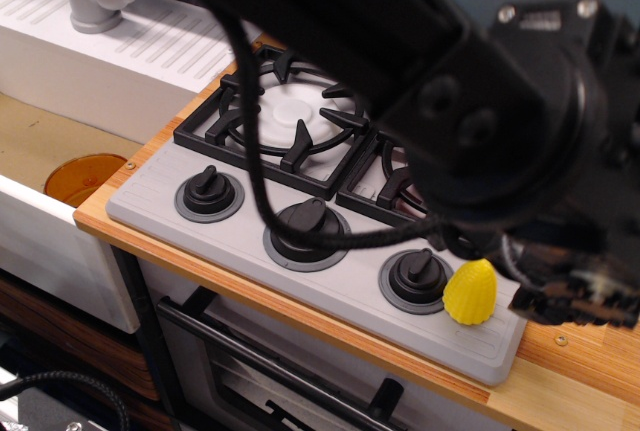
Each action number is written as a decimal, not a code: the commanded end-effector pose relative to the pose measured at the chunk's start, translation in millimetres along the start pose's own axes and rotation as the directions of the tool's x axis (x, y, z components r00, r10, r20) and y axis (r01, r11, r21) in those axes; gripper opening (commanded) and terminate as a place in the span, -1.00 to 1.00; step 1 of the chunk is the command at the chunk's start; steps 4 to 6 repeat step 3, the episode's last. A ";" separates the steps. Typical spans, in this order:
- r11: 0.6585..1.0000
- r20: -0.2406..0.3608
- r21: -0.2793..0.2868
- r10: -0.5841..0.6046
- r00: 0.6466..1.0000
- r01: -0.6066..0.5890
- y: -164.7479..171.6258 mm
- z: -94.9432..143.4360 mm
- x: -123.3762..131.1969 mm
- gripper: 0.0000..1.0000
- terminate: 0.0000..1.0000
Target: End effector transition from pot or pan to object
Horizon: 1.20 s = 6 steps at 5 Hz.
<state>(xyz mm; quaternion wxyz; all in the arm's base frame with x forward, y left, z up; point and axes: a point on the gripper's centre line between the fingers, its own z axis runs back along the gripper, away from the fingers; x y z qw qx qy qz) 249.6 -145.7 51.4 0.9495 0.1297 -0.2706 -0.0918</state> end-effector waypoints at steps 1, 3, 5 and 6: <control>0.999 0.047 -0.024 0.037 0.998 -0.036 -10.6 -15.5 -6.8 1.00 -1.00; 0.998 0.066 -0.049 0.031 0.997 -0.028 -10.3 -26.4 -14.1 1.00 1.00; 0.998 0.066 -0.049 0.031 0.997 -0.028 -10.3 -26.4 -14.1 1.00 1.00; 0.998 0.066 -0.049 0.031 0.997 -0.028 -10.3 -26.4 -14.1 1.00 1.00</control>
